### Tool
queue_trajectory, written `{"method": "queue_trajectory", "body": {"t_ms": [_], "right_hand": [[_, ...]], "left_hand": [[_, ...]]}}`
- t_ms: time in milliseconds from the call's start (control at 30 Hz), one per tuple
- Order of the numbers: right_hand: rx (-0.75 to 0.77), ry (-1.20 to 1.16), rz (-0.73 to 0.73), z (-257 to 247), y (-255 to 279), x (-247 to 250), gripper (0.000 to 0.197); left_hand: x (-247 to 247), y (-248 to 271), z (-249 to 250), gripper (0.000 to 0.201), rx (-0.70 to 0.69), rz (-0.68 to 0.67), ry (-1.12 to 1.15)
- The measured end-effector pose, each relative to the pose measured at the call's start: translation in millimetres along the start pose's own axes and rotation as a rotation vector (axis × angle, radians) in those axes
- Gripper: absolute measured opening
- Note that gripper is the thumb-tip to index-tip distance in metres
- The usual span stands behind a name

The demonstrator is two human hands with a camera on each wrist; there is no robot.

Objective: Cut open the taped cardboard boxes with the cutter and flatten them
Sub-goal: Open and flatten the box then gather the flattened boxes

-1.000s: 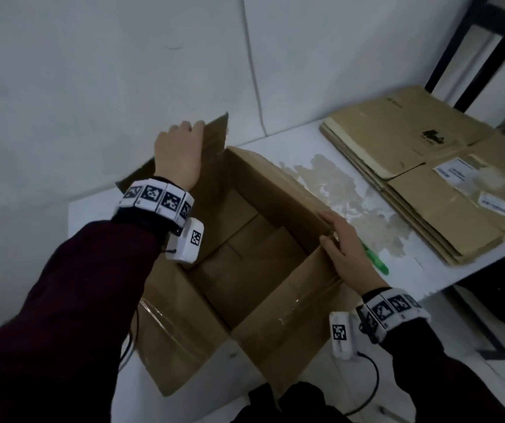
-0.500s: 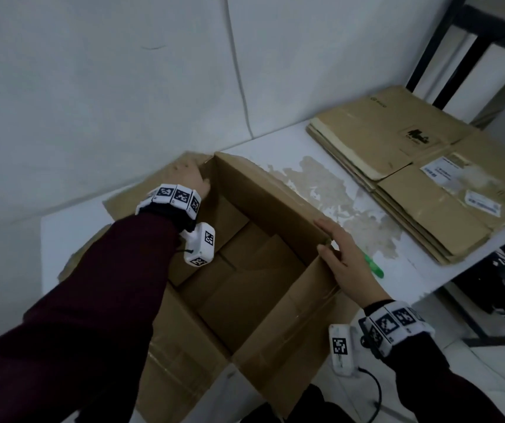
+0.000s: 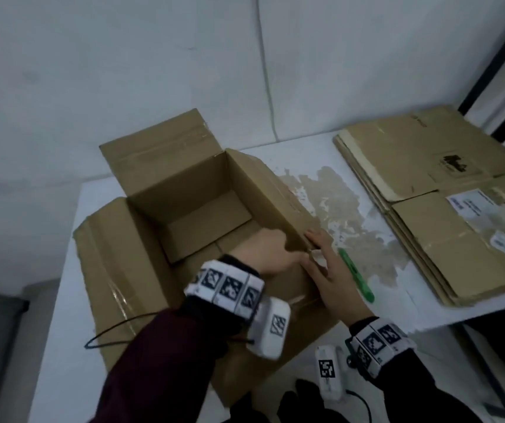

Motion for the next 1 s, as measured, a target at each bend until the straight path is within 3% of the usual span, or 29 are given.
{"method": "queue_trajectory", "body": {"t_ms": [100, 200, 267, 367, 467, 633, 800, 867, 1000], "right_hand": [[0.074, -0.089, -0.089, 6.8, 4.2, 12.2, 0.043], [0.098, -0.178, -0.098, 20.0, 10.3, 30.5, 0.043], [0.097, -0.218, -0.077, 30.4, 15.0, 41.3, 0.046], [0.004, -0.227, 0.002, 48.2, 18.5, 53.8, 0.037], [-0.127, -0.233, -0.053, 58.6, 15.3, 50.4, 0.030], [-0.120, -0.263, -0.185, 26.4, 6.2, 33.9, 0.032], [0.046, -0.358, -0.276, -35.4, 10.5, 22.3, 0.032], [0.116, -0.323, -0.286, -48.4, 10.4, 15.3, 0.036], [0.266, -0.127, -0.255, -59.5, 14.2, -7.3, 0.032]], "left_hand": [[-39.7, 9.8, 22.5, 0.044, 0.066, 0.078, 0.069], [-55.9, 25.1, 32.2, 0.034, 0.183, 0.332, -0.007], [-58.2, 32.2, 34.2, 0.028, 0.189, 0.497, -0.076], [-54.9, 44.9, 34.4, 0.019, 0.153, 0.666, -0.066], [-39.5, 66.4, 38.0, 0.018, 0.099, 0.819, 0.001], [-6.9, 109.0, 24.4, 0.029, 0.009, 1.048, 0.292], [-6.2, 143.9, -0.2, 0.027, -0.175, 1.189, 0.842], [-10.8, 154.8, -8.6, 0.029, -0.139, 1.265, 0.919], [-29.4, 175.9, -25.1, 0.013, 0.002, 1.337, 0.970]]}}
Point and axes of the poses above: each hand's wrist, its own y-axis away from the middle knuckle, its own x-axis out of the back of the hand, z = x × y, the point moved 6 cm from there along -y, towards the middle knuckle, and after that the axes turned 12 degrees about -x, right-handed, at the moved point
